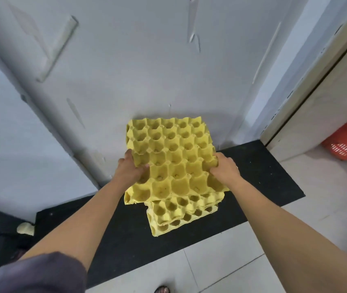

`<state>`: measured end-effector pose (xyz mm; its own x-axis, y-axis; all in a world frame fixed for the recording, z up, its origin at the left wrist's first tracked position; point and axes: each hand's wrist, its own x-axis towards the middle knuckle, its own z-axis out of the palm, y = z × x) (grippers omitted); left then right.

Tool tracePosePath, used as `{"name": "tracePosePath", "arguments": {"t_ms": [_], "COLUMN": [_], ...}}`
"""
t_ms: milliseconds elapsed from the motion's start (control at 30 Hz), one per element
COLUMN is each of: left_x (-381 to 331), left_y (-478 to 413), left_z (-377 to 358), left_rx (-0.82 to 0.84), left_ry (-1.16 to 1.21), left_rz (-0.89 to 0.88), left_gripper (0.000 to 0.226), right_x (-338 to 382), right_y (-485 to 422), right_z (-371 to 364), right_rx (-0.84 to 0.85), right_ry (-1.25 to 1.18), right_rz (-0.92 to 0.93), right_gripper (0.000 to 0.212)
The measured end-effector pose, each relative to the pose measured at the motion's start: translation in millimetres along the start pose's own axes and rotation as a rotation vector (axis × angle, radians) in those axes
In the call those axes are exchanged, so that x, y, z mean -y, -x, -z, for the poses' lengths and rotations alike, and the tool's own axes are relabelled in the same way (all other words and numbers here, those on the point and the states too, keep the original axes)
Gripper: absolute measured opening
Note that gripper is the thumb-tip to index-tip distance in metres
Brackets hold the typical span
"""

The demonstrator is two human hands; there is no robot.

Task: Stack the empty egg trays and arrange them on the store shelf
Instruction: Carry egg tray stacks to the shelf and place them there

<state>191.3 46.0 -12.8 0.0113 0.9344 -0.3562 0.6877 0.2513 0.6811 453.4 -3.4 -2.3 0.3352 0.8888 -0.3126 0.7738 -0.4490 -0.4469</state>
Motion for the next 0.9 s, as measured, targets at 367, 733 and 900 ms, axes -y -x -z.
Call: {"name": "tracePosePath", "arguments": {"t_ms": [367, 733, 900], "left_x": [0, 2, 21], "left_y": [147, 301, 348], "left_z": [69, 182, 243], "left_rx": [-0.197, -0.491, -0.633], "left_ry": [0.026, 0.002, -0.018], "left_rz": [-0.106, -0.173, -0.184], "left_gripper": [0.081, 0.078, 0.078], "right_x": [28, 104, 167], "right_y": [134, 239, 276], "right_z": [39, 66, 63], "right_rx": [-0.146, -0.235, -0.29], "right_ry": [-0.111, -0.136, -0.18], "right_rz": [0.251, 0.449, 0.567], "right_gripper": [0.042, 0.051, 0.049]}}
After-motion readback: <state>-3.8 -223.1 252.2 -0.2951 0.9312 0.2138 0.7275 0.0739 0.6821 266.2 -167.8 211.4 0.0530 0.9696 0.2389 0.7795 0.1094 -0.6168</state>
